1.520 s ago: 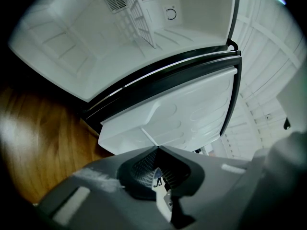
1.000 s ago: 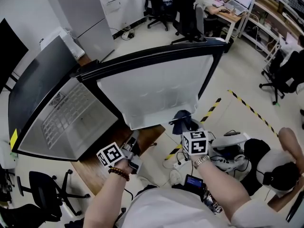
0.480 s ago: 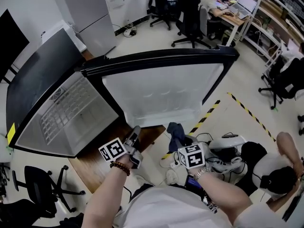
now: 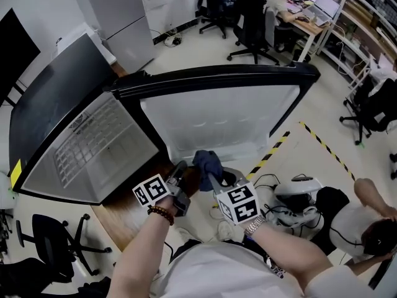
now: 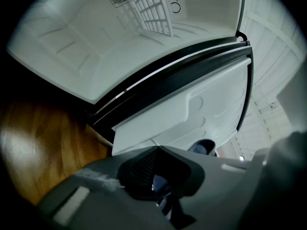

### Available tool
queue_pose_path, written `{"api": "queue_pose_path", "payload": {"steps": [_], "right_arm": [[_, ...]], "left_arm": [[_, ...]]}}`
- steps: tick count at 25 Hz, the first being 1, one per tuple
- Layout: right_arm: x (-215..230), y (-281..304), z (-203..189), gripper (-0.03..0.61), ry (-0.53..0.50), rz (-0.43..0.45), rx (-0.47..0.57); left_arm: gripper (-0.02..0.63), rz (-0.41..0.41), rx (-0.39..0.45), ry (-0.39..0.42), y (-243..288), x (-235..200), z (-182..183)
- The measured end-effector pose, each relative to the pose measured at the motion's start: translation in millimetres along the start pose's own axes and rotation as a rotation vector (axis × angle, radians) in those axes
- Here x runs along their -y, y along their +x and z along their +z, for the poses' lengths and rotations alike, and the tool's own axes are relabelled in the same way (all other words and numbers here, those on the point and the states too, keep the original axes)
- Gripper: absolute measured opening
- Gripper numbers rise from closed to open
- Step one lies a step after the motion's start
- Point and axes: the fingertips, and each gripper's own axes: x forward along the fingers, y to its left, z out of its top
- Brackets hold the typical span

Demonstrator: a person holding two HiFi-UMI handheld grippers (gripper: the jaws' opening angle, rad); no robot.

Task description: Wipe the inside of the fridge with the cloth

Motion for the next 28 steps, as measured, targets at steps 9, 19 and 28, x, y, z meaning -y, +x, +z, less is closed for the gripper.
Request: {"api": "queue_pose_path", "payload": {"steps": [9, 19, 28], "right_arm": [[-30, 27, 37, 0.064, -0.026, 0.051, 0.018], [-53, 68, 48, 0.064, -0.014, 0.062, -0.042], [-34, 88, 22, 0.064, 0.040, -0.004, -0.127]], "left_arm": [[0.002, 0.022, -0.037, 0.026, -5, -3, -2], [0.002, 0.038, -0.045, 0.018, -29, -16, -6], [0.002, 0.058, -0.051, 0.064, -45, -22, -5]]}}
